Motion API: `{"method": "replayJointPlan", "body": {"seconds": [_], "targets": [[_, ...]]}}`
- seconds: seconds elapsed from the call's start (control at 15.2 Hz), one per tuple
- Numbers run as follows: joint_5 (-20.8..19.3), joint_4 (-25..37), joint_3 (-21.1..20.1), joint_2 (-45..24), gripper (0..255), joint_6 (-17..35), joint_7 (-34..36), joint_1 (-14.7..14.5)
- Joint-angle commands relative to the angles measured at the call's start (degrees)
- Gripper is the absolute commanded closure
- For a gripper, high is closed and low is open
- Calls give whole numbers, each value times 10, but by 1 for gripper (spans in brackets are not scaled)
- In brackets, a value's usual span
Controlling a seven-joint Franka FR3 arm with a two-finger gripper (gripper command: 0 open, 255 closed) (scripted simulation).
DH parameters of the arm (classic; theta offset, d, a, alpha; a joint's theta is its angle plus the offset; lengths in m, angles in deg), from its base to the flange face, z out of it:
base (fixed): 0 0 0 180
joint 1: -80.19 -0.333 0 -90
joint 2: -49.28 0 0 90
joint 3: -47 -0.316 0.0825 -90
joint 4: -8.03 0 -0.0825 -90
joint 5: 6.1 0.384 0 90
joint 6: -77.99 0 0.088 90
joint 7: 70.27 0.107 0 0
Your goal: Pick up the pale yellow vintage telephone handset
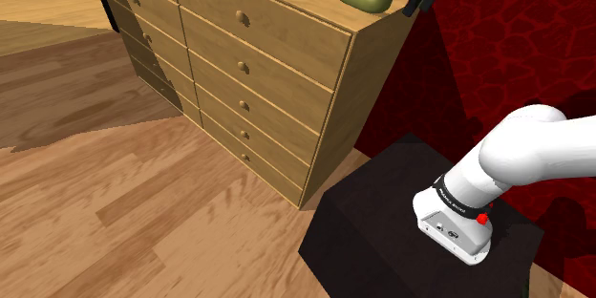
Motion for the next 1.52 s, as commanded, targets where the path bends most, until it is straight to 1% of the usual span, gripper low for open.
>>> {"method": "replayJointPlan", "body": {"seconds": [0.0,0.2,0.46,0.73,0.92,0.99,1.45], "targets": [[0,0,0,0,0,0,0,0],[-7,63,6,-84,0,4,-14,0],[-14,157,13,-195,0,-3,-31,-1],[-19,264,17,-305,0,-23,-46,-1],[-22,357,20,-390,0,-48,-57,-1],[-23,375,20,-405,0,-54,-59,-1],[-23,307,20,-394,0,2,-60,-1]]}}
